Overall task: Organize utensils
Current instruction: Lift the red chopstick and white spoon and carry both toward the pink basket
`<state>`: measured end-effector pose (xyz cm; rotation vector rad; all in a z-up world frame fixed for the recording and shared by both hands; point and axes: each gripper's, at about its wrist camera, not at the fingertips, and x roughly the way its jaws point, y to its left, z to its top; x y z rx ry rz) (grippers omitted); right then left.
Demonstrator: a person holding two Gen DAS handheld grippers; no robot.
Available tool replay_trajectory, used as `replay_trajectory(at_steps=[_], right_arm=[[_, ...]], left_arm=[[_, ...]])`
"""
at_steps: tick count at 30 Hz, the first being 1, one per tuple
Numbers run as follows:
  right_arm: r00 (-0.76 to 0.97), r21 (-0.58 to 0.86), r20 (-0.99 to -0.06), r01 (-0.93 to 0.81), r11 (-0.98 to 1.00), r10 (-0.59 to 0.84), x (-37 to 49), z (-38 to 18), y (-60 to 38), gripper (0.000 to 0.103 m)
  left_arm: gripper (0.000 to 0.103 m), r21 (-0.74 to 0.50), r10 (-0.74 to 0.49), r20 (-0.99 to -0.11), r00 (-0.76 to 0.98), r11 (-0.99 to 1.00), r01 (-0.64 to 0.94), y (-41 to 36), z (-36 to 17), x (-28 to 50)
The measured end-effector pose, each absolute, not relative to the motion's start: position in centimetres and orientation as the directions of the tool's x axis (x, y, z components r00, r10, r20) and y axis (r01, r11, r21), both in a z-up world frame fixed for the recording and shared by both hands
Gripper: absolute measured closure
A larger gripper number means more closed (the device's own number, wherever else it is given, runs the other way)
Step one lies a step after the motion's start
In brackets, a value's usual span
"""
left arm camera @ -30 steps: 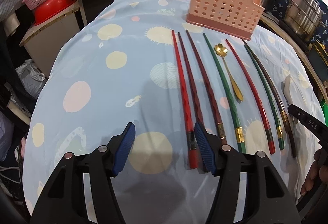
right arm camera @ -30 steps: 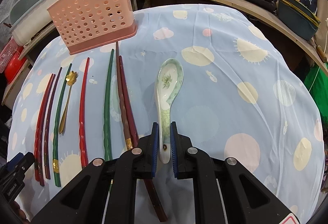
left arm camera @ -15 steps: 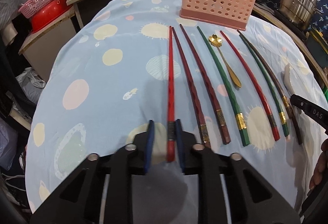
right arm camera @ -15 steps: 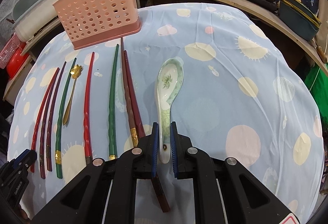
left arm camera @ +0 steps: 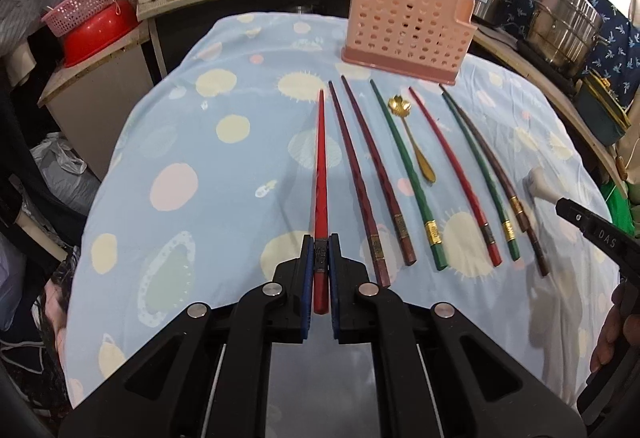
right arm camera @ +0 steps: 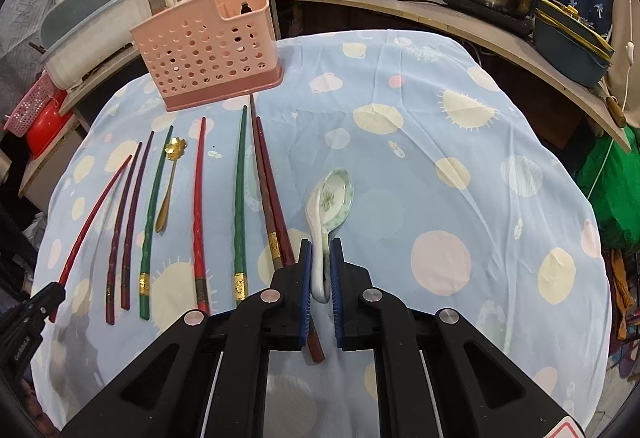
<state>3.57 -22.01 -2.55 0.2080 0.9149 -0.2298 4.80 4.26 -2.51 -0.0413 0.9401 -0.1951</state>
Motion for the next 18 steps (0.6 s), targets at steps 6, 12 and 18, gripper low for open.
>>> replay_trajectory(at_steps=[6,12,18], right_arm=[[0.622,0.098,-0.777,0.271,0.958,-0.097,2.2,-0.7,-21.7,0.096],[0.654,0.121,-0.753,0.251,0.960,-0.076,1.5,1.4,-21.5,0.097],[0.684,0.127,-0.726,0.233,0.964,-0.070,1.4,3.5,-21.1,0.097]], left_arm=[[0.096,-0.123,-0.184,-0.763,0.619,0.982,0.141,4.9,0.1,3.8],[0.096,-0.124,-0.188,-0.726,0.662,0.982,0.143,5.2,2.8,3.5],[0.096,-0.114,-0.182,-0.682,0.709,0.983,0.143,5.3,5.8,3.8]])
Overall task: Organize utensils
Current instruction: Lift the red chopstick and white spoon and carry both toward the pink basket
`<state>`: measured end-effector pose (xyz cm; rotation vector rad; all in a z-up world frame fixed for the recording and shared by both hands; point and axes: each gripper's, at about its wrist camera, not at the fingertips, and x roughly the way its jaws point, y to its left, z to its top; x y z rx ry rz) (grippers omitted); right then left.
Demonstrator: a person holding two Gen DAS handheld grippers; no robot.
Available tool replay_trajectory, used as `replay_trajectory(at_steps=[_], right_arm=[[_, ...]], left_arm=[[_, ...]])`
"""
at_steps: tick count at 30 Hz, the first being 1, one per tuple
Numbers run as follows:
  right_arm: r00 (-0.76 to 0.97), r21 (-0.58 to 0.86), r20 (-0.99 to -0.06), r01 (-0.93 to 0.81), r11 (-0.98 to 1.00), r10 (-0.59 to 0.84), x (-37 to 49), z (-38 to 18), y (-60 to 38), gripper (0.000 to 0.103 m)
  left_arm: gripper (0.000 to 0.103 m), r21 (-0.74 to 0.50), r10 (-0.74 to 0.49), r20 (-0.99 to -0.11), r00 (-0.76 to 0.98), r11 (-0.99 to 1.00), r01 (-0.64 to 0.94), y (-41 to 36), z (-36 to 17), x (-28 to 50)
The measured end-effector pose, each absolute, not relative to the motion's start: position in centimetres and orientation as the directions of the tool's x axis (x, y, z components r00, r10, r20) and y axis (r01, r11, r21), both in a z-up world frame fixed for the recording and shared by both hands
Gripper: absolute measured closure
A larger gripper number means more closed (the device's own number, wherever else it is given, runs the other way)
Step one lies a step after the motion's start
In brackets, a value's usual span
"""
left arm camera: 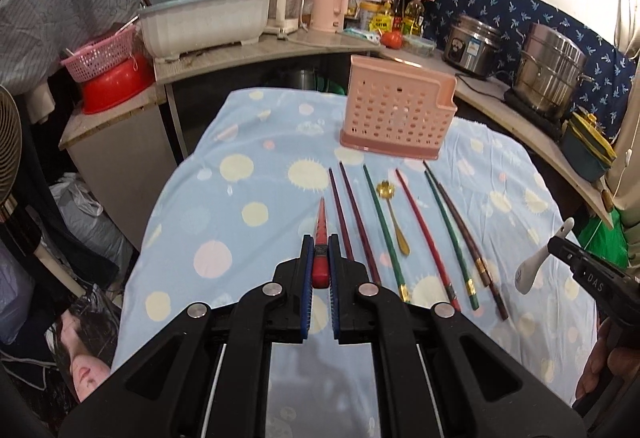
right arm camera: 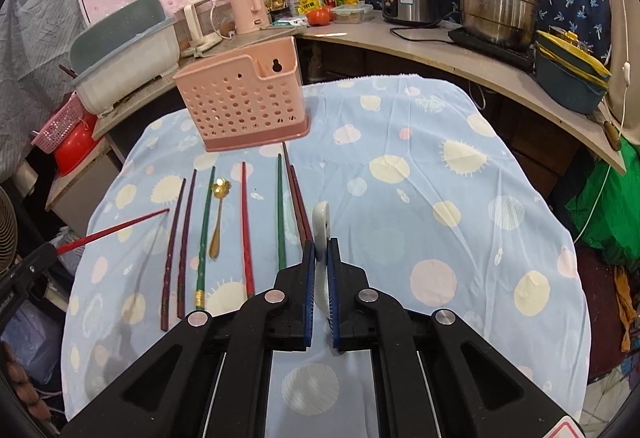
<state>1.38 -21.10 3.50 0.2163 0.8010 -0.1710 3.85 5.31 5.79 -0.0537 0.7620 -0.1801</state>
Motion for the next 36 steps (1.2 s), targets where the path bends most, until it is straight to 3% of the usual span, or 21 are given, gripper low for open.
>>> replay_trajectory(at_steps=[18,25,36], right_arm=[[0.718,0.179,-0.696,0.179,0.967,-0.004,5.4,8.2,-21.7,0.097],[0.735,0.206,-0.678,0.154,0.966,0.027,11.2,10.7,-22.5,0.097],[0.762,0.381,-0.618,0.076,0.922,0.193,23.0,13.2,-23.7,0.097]], left_arm=[[0.096,-0.101,-0.224,-0.582,0.782,0.974,0.204,3.4,14.0,8.6],[0.096,-0.095,-0.242,-0.518,0.821,0.969,0.226,1.9,18.2,13.4],[0.096,-0.091,-0.263,-0.387,0.884,0.965,0.247,-1.0,25.5,22.2]])
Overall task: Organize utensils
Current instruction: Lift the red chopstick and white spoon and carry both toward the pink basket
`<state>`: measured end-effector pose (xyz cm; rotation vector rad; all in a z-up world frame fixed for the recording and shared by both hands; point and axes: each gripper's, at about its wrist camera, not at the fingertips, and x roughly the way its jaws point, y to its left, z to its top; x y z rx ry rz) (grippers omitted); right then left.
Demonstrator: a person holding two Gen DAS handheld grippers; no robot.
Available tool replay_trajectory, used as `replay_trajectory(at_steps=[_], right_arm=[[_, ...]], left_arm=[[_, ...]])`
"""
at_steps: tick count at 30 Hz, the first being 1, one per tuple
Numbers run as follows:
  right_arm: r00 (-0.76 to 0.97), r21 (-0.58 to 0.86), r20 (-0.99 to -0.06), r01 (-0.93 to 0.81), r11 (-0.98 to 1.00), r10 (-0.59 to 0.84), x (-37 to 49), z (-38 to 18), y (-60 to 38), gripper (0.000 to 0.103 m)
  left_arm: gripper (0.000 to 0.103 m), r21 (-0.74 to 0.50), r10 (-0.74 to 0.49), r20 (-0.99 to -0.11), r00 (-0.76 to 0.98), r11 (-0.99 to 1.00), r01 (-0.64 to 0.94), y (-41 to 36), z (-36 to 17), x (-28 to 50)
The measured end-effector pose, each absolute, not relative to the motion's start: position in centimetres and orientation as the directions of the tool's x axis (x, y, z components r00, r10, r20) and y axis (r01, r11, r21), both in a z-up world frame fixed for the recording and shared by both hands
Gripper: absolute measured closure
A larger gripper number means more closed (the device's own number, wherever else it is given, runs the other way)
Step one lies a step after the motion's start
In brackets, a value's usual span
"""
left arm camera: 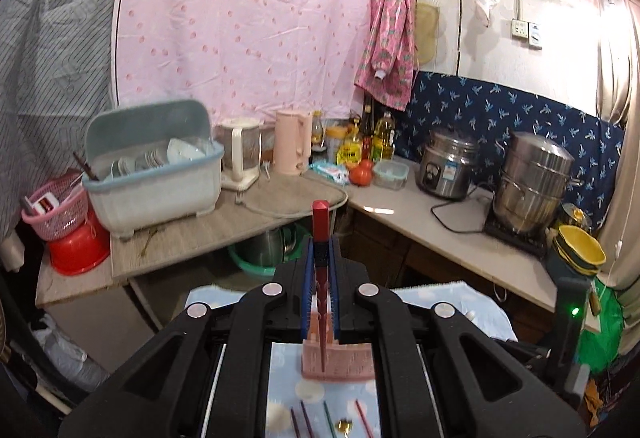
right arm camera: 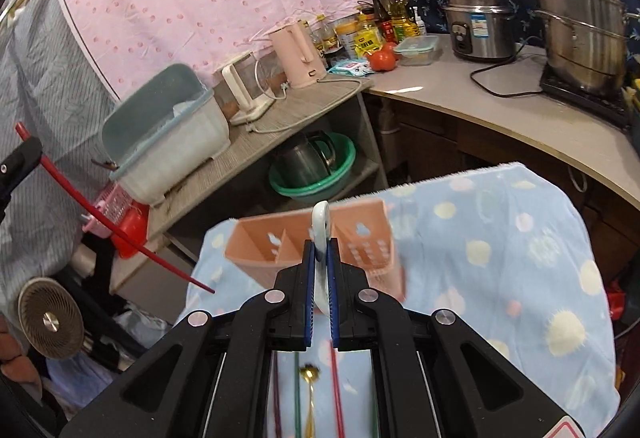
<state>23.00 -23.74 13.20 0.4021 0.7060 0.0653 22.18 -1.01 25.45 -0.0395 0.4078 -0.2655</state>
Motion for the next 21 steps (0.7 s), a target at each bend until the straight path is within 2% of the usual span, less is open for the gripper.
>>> replay_trajectory(at_steps=[6,15,17,19,20,21], right_arm=[[0.774,0.399,-0.600,0.070,0.914,0.202,26.9,12.5,-23.4,0.097],[0.727,0.365,-0.666,0.123,0.923,0.166,29.3,8.3,-24.1,0.097],[0.726,0.353,-0.671,0.134,0.926,0.151,29.1,7.8,-24.1,0.094],[0.733,0.327,-0.671,0.157,0.932,0.112,28.6,7.4,-24.2,0.089],[0.734,0.321,-0.672,0.161,0.933,0.104,28.3,7.3,-24.3,0.085],[0.734,0.322,-0.671,0.164,0.932,0.103,28.1,7.2,-24.3,0.083]], left_arm=[[0.096,-0.079,-0.269,-0.383,0.884,0.963,0.259,-2.7,25.3,26.5],[0.096,-0.086,-0.244,-0.482,0.842,0.969,0.231,-3.5,19.7,30.3],[0.096,-0.082,-0.233,-0.494,0.838,0.972,0.222,-3.4,18.6,30.4],[0.085,-0.073,-0.212,-0.505,0.837,0.976,0.204,-3.3,17.6,30.4],[0.064,-0.070,-0.203,-0.511,0.835,0.978,0.195,-3.2,17.1,30.4],[0.054,-0.068,-0.191,-0.514,0.836,0.981,0.183,-3.1,16.7,30.2]])
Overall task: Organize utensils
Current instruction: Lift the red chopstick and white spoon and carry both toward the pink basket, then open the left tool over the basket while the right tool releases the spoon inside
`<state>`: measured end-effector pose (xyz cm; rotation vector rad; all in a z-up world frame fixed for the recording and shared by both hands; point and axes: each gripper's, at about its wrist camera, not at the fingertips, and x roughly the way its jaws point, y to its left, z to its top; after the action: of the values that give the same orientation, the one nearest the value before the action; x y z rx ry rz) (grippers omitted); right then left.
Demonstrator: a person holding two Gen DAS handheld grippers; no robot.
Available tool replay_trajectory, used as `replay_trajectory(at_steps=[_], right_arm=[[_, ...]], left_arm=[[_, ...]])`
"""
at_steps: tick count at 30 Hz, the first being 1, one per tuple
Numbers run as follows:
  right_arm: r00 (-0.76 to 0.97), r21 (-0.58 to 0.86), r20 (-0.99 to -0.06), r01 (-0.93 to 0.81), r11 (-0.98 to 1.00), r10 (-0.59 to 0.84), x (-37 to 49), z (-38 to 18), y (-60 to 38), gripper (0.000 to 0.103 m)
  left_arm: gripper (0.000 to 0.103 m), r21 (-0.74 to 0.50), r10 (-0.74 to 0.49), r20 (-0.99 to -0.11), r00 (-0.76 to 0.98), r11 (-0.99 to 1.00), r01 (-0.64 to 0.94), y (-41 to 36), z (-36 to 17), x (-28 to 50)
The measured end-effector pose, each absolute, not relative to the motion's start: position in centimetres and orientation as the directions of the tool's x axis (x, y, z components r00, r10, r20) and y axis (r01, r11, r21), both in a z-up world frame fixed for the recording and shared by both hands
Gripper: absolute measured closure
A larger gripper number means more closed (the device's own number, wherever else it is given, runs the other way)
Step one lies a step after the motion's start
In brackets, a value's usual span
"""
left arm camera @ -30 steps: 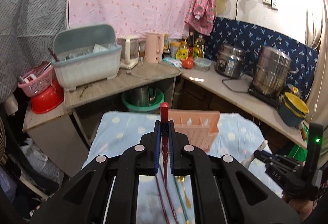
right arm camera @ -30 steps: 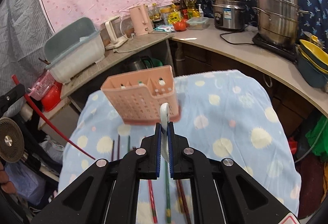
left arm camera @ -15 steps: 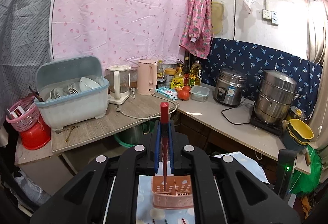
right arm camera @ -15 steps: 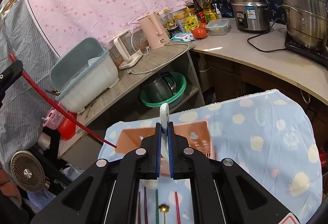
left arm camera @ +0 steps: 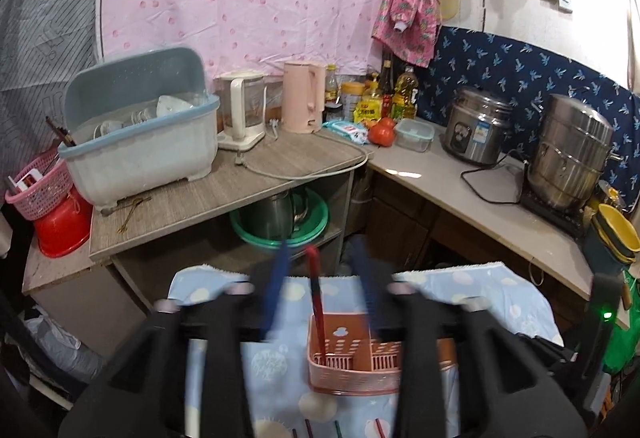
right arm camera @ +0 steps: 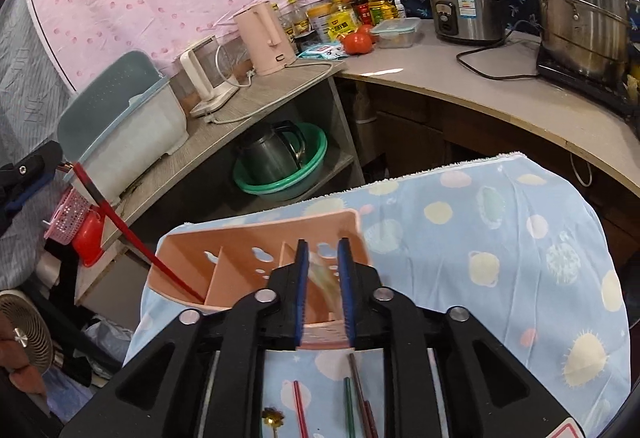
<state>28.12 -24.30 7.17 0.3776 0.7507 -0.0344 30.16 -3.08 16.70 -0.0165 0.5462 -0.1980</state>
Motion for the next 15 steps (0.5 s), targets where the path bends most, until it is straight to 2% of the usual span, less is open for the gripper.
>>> replay_trajectory(at_steps=[3,15], right_arm=[[0.737,0.319,-0.670,0.169,0.933,0.096,27.0,7.0,-24.6,0.080],[0.728,0.285,-0.682,0.169,0.944,0.076,20.5,6.7,-24.3,0.079]], left_arm=[[0.054,-0.062,-0.185,-0.522,0.833,0.982,0.179,-3.0,16.0,29.5],[0.054,-0.091,-0.181,-0.574,0.799,0.983,0.158,-1.0,13.5,25.4]])
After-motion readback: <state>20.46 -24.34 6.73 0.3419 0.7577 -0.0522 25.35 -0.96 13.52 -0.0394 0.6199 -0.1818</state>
